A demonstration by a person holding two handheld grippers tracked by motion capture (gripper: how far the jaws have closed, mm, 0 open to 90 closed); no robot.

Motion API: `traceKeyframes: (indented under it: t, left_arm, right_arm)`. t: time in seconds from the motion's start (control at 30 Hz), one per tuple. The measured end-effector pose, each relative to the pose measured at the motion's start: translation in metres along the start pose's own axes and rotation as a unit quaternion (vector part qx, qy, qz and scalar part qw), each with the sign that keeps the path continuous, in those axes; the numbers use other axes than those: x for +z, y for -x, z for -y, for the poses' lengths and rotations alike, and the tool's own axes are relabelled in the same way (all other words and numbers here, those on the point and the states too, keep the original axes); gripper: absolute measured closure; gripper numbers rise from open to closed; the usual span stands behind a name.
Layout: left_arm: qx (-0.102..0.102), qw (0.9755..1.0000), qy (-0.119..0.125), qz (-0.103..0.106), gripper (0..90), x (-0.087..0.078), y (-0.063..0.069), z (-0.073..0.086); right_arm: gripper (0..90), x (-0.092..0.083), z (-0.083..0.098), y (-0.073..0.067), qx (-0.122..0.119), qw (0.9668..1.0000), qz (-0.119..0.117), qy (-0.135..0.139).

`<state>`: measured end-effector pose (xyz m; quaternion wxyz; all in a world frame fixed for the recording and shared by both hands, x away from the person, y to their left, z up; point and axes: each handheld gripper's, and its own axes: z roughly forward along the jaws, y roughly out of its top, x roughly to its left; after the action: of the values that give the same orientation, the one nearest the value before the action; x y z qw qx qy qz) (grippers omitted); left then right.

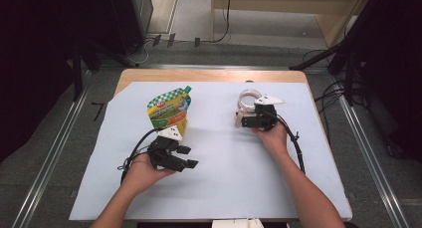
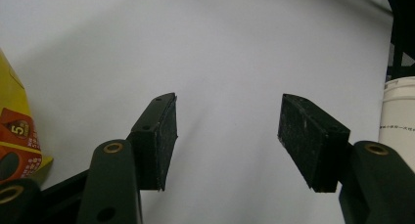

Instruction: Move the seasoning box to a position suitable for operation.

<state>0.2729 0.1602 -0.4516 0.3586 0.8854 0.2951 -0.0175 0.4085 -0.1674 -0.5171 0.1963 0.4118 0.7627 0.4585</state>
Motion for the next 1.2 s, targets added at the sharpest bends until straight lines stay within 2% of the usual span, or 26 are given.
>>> traceKeyframes:
  t: [0.17,0.33,0.7,0.9,1.2]
  left_arm:
    - [0.000,1.0000,0.005,0.005,40.3,-0.001,0.000,0.000]
    - [0.000,1.0000,0.007,0.005,40.2,-0.002,0.001,-0.001]
    - [-0.007,0.9999,0.005,0.005,39.9,-0.003,-0.002,-0.002]
    - [-0.013,0.9999,-0.001,0.005,39.6,-0.001,-0.005,-0.003]
    - [-0.007,0.9999,-0.007,0.008,39.7,0.002,-0.003,-0.006]
  right_arm:
    - [12.3,-0.003,-0.002,-0.003,0.004,1.0000,-0.004,0.007]
    - [12.3,-0.006,-0.004,-0.007,-0.004,0.9999,-0.008,0.007]
    - [12.3,-0.026,-0.008,-0.025,-0.010,0.9994,-0.030,0.009]
    - [12.3,-0.038,-0.007,-0.040,-0.029,0.9988,-0.040,0.003]
    - [12.3,-0.053,0.000,-0.070,-0.031,0.9967,-0.074,-0.009]
